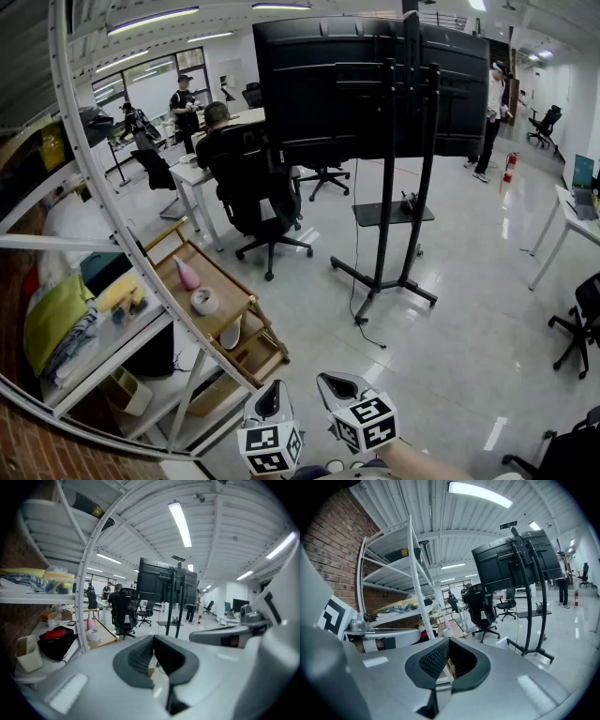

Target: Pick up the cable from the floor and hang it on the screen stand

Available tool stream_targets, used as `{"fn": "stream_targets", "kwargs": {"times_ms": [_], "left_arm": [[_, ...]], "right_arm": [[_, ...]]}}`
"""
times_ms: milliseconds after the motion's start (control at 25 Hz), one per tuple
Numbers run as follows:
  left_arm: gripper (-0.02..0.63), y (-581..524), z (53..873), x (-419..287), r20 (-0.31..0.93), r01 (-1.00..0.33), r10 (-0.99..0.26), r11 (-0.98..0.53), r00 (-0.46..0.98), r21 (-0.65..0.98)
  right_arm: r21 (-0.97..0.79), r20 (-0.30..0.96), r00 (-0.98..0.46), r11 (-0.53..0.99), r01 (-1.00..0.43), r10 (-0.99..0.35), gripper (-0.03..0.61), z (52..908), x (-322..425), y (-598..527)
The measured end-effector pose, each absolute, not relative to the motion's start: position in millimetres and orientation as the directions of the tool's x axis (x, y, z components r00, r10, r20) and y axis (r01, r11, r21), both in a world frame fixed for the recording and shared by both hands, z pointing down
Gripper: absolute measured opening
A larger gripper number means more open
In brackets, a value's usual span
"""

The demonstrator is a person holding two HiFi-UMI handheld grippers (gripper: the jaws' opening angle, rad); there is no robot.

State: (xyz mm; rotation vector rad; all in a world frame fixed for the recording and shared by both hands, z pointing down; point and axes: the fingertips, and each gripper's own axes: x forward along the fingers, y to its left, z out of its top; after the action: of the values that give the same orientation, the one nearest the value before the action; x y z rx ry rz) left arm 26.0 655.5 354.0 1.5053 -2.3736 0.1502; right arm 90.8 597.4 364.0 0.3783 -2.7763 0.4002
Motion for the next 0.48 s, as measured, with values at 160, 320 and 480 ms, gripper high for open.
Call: {"fn": "stream_targets", "kwargs": {"times_ms": [160,320,480], "left_arm": [[0.006,633,360,24,0.321,-0.913,-0.88,0.397,-0.35,0.096],[0.006,604,373,31,0.325,-0.94,-0.904,0.325,-0.277,0.103],[0.006,567,388,34,0.335,-0.955,-0.92,0.262,-0.204,0.139]], "right_arm": [[-0.217,0.348,-0.902,0.913,-0.344,-0.257,-0.002,370,93,577],[-0.212,0.367,-0.865,0.874,-0.436,-0.342,-0.002,382,112,551],[-0.217,0.381,-0.818,0.819,-0.532,-0.431,-0.002,393,135,516]]}}
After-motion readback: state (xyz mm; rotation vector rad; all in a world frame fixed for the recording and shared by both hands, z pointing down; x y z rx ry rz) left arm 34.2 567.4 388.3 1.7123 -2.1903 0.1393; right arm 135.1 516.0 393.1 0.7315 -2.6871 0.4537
